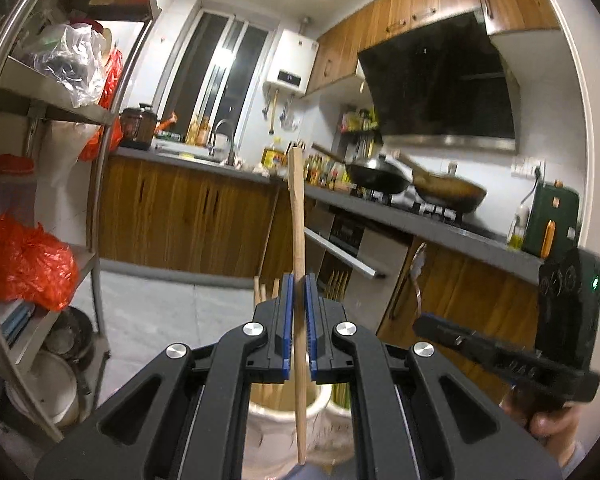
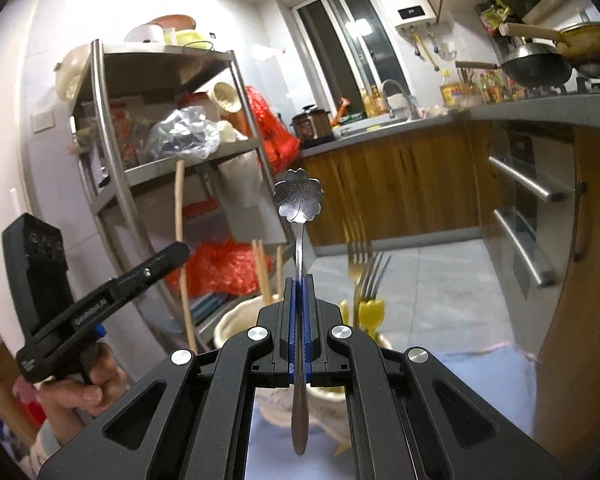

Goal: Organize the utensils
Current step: 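Lower chopstick into holder and open left tool while right tool releases spoon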

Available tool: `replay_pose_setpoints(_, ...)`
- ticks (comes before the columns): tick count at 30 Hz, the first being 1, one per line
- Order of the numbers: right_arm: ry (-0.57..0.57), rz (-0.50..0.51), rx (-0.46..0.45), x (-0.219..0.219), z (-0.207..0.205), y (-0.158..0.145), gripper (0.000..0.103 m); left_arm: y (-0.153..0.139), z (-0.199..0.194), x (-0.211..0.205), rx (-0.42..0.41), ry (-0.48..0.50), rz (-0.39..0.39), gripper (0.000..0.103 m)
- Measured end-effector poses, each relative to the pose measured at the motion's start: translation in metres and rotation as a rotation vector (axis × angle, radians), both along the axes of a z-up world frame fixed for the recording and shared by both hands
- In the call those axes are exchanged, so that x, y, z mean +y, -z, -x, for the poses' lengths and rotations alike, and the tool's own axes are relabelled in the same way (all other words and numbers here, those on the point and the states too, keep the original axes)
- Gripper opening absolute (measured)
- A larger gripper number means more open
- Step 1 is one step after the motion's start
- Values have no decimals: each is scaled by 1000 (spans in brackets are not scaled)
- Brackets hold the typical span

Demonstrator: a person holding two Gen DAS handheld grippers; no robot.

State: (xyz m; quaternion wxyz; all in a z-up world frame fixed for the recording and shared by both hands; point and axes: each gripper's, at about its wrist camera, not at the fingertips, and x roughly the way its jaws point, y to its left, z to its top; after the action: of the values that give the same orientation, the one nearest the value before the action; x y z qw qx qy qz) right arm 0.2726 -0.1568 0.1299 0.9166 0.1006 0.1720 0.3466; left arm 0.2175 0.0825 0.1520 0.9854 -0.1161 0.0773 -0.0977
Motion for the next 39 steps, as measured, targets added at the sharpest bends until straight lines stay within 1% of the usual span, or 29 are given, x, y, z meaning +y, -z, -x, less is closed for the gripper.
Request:
replay_pose_setpoints(2,7,-23,-14,1,-3,0,4,0,-3,2,-23,-8,27,6)
replay_pose_setpoints(6,57,-84,-71,-1,-6,0,4,-1,-7,7,-77,-31,69,6)
replay_pose_setpoints(8,84,-116,-90,-1,-6,0,4,-2,-7,9,-120,-41,88,6)
replay_pose_setpoints(11,128,-143,-129,-2,-7,-1,4,0,-4,10,-172,-67,96,6)
replay_pose_setpoints(14,160,-127,-149,3,-11,3,4,5,-6,9,-207,-81,104,6)
replay_pose_setpoints(18,178,-61,-151,14,-18,16,4,18,-14,4,-218,-97,96,6)
replay_pose_setpoints(22,180,4,-157,23,-21,25,4,31,-24,-2,-192,-108,61,6)
replay_pose_setpoints(29,173,52,-134,23,-22,38,4,48,-33,-12,-105,-109,-7,6)
replay_pose_setpoints(33,164,94,-90,25,-26,48,4,57,-38,-17,-10,-107,-42,6)
replay_pose_setpoints(38,162,164,-46,32,-27,56,4,59,-46,-29,104,-88,-145,6)
replay_pose_setpoints(39,164,178,-37,33,-27,57,4,59,-47,-32,117,-90,-162,6)
